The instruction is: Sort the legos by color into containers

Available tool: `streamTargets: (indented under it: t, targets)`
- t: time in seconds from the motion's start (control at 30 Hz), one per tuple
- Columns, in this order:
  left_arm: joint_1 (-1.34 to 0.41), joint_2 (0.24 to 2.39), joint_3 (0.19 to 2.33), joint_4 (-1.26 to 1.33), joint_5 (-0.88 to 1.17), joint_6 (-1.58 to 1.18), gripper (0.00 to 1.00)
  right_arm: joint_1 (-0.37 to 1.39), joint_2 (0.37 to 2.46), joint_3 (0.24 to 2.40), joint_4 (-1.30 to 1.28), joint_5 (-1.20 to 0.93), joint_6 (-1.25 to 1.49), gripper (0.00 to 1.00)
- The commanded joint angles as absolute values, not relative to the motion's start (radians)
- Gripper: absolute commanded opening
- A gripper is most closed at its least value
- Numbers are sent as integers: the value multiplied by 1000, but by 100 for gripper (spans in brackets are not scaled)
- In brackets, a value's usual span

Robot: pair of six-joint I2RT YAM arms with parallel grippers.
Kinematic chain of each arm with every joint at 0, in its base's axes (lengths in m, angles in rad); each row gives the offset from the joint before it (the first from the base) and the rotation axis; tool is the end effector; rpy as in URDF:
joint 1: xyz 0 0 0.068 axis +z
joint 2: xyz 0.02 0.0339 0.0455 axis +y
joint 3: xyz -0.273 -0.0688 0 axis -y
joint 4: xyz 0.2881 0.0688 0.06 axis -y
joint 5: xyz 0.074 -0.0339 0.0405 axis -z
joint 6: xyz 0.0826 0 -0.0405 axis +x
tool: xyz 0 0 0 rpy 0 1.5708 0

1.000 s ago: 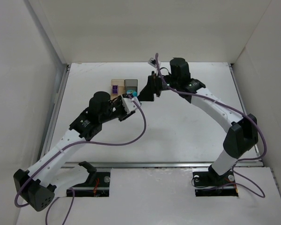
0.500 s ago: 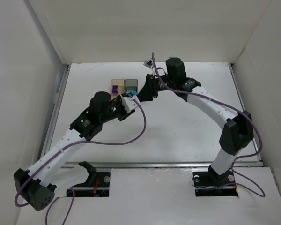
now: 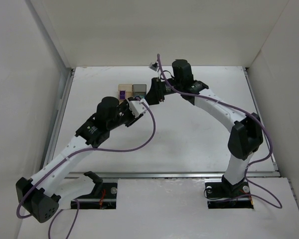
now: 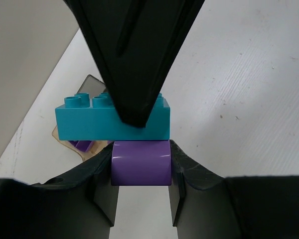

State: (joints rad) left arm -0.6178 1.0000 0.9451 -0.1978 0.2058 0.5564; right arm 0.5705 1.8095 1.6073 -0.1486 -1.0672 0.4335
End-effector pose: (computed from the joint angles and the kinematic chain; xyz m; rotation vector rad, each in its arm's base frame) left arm 0.2457 -0.1953 0.3486 1.1283 1.4333 -0.2309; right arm 0.3698 0.3232 0.3406 -0.9318 1.8804 1.6569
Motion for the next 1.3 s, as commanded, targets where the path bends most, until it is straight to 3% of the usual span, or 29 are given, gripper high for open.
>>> streamTargets:
  t: [0.0, 0.13, 0.23, 0.3, 0.33, 0.4, 0.43, 0.47, 0.73, 1.0, 1.27]
  targets:
    - [-621, 985, 968, -104, 196, 537, 0, 614, 1827, 1672, -103, -1141, 433, 56]
    - [-621, 985, 959, -104, 196, 537, 0, 614, 1827, 1672, -103, -1141, 433, 56]
    - [-621, 985, 959, -104, 196, 537, 0, 614, 1836, 1672, -103, -1141, 442, 65]
    - [-621, 985, 959, -104, 187, 537, 0, 614, 1836, 1672, -103, -1125, 442, 54]
    - [-621, 985, 959, -104, 187, 537, 0, 614, 1826, 1672, -103, -1124, 442, 37]
    - [-621, 985, 959, -104, 187, 537, 0, 614, 1825, 1672, -103, -1112, 442, 20]
    - [-621, 985, 950, -104, 187, 537, 0, 614, 1825, 1672, -103, -1112, 442, 6]
    - [-621, 985, 950, -104, 187, 537, 0, 614, 1825, 1672, -103, -1112, 442, 0]
    - [-621, 966, 939, -208, 148, 518, 0, 557, 1825, 1626, -103, -907, 543, 0]
    - [-621, 916, 825, -298, 84, 471, 0, 454, 1870, 1657, -92, -479, 745, 0]
    - [-611, 917, 788, -259, -47, 381, 0, 500, 2094, 1837, -74, -440, 794, 3]
